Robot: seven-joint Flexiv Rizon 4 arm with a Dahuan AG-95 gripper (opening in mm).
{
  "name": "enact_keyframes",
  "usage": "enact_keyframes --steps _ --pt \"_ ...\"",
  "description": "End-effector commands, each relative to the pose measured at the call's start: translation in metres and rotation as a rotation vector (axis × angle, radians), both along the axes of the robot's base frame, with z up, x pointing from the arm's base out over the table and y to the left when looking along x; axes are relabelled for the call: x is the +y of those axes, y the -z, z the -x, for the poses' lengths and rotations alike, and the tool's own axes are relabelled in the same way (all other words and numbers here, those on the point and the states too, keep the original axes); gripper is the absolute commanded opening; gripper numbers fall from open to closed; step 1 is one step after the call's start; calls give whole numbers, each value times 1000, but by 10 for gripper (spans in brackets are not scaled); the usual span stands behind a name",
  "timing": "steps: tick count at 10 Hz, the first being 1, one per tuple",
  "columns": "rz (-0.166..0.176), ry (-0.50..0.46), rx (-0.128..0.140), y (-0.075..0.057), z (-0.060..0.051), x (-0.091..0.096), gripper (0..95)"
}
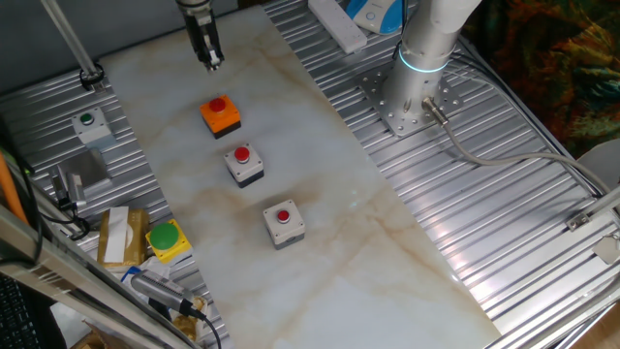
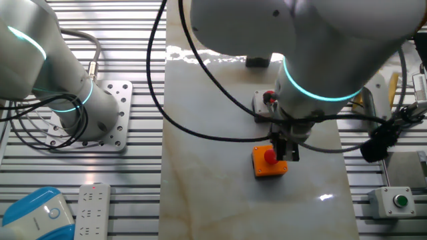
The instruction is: Press three buttons from left to right in sequence
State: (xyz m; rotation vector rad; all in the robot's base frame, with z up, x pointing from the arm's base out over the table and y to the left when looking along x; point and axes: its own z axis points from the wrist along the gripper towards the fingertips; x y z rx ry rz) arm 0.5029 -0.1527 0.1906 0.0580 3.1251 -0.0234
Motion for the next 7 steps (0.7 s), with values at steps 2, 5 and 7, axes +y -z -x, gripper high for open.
enact_keyframes --steps 2,5,7 --pt "-20 20 -2 1 -4 18 0" --pt "-17 44 -2 3 -8 51 0" --pt "-16 52 -8 10 -2 71 0"
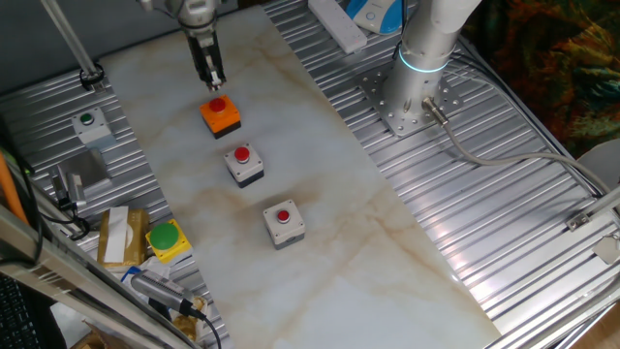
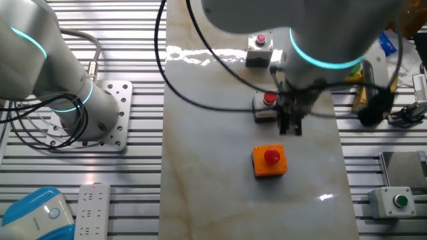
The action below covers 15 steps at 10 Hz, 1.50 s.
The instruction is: Press three buttons from left to right in sequence
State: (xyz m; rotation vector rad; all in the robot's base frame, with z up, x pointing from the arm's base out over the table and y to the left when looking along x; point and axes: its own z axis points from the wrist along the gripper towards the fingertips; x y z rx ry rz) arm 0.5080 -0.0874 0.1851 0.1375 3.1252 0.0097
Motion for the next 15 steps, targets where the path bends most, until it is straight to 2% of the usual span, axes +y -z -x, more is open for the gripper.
enact_keyframes --steps 1,2,3,4,5,6,8,12,15 --pt "3 2 -15 13 5 18 0" --pt "1 5 -17 16 4 26 0" --pt "2 17 -16 23 1 50 0" --pt "5 18 -16 28 -2 63 0" --pt "5 20 -16 30 -3 68 0" --pt "2 20 -15 36 -5 81 0" --pt "1 18 -17 44 -4 91 0" --pt "1 21 -17 54 0 99 0" --pt "1 18 -27 76 -2 98 0"
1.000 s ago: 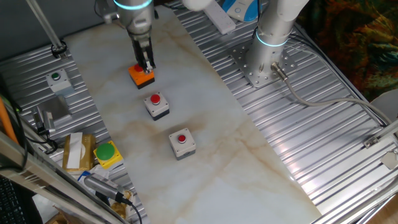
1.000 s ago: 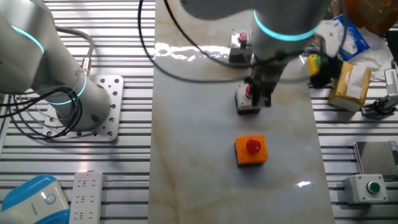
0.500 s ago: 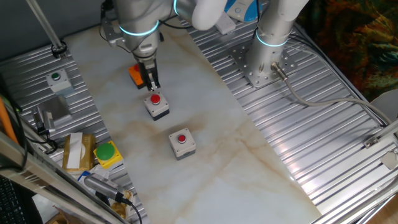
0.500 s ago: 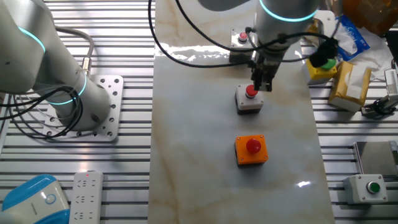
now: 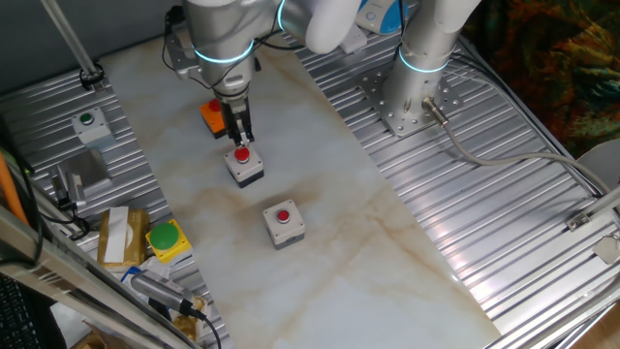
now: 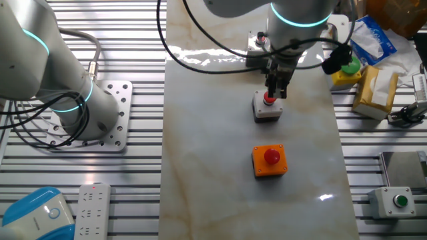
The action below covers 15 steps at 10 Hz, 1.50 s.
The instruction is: Press three buttons from left to right in sequence
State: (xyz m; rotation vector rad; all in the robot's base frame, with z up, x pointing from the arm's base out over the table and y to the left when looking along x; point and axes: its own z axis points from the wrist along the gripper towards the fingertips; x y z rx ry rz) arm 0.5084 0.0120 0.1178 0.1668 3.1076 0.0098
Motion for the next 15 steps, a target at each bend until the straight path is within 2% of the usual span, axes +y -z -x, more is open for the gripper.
enact_keyframes --steps 1,3,10,11,13,14,15 --pt "0 -2 -11 10 -1 -2 0" --pt "0 -3 -12 16 -2 -2 0" --pt "-13 -4 -13 23 -2 -2 0" --pt "-13 -3 -14 21 -2 -2 0" --pt "-3 -4 6 -9 1 -1 0" --pt "-2 -5 11 -15 2 0 0" --pt "-2 -5 9 -15 3 0 0"
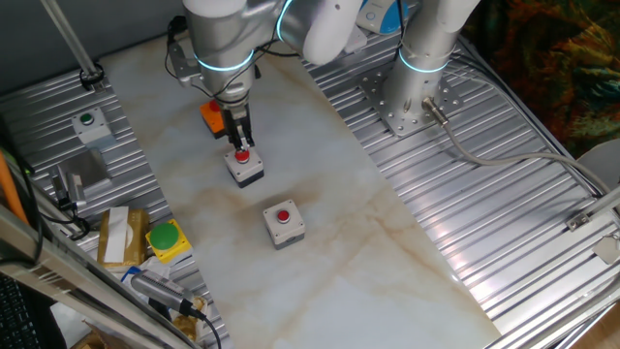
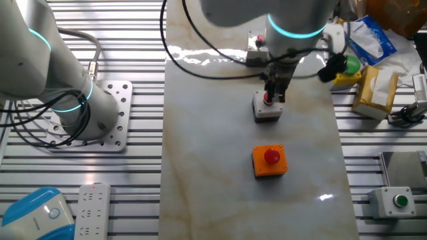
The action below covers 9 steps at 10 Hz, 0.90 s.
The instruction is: Press three buttons from left to right in sequence
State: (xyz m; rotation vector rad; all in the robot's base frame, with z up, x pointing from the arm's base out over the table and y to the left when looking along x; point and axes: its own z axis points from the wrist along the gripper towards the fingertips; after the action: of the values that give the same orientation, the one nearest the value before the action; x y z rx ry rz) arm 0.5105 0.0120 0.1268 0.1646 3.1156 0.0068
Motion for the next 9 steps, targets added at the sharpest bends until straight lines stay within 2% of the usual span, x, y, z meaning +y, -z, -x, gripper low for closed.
enact_keyframes --steps 1,6,9 --pt "-6 -6 -6 -6 5 0 0" --pt "-11 -18 -4 -6 6 7 0" --pt "-8 19 -10 1 4 51 0"
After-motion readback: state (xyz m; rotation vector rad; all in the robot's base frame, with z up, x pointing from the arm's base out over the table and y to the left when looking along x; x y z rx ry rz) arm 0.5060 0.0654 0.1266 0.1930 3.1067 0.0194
